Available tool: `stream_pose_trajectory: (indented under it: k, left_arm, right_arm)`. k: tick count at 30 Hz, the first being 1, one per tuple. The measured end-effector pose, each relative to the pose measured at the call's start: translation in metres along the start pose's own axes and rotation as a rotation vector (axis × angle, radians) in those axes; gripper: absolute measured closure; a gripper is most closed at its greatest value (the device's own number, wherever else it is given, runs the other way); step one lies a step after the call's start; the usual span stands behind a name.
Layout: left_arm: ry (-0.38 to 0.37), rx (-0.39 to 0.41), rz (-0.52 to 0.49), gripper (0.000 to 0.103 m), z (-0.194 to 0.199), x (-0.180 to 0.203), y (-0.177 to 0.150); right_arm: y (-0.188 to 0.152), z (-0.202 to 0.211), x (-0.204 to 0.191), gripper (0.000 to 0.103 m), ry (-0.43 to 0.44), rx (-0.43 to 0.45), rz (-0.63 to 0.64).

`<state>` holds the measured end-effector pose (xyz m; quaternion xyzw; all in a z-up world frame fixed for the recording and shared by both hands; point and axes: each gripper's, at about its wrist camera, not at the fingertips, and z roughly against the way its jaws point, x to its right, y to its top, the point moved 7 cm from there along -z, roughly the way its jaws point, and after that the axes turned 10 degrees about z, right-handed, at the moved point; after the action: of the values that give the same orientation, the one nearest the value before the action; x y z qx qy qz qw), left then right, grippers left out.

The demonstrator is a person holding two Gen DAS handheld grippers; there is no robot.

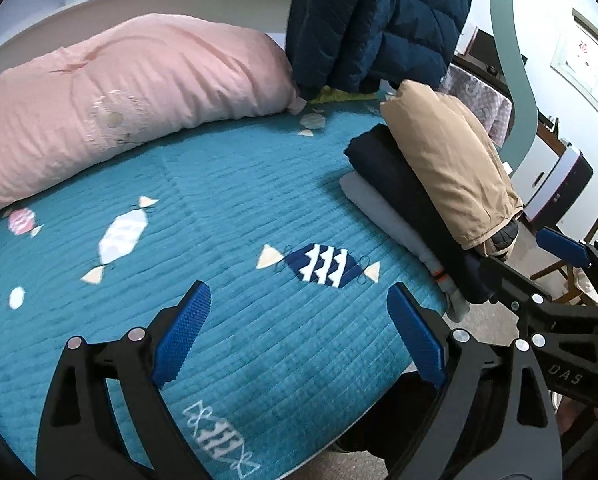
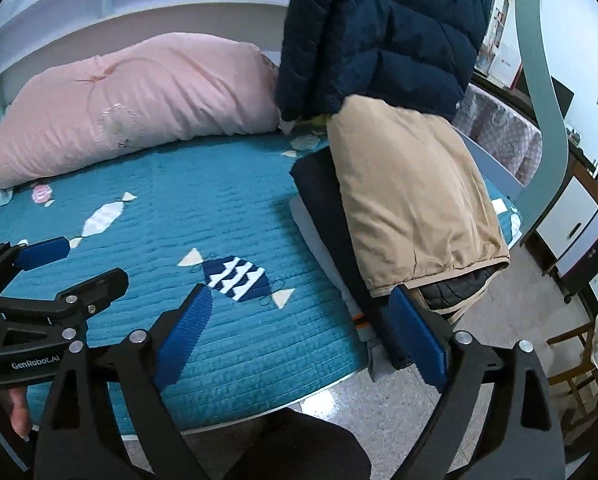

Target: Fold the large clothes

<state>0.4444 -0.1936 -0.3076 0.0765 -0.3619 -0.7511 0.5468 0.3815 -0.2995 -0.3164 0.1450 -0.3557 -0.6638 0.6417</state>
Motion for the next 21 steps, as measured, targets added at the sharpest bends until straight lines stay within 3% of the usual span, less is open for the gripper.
stream_pose_trajectory:
  k: [21]
  left_arm:
    - [0.05, 0.15, 0.015, 0.011, 0.151, 0.008, -0.058]
  right_arm:
    - [-0.035, 0.129, -0.026, 0.015, 0.041, 0.14, 0.002]
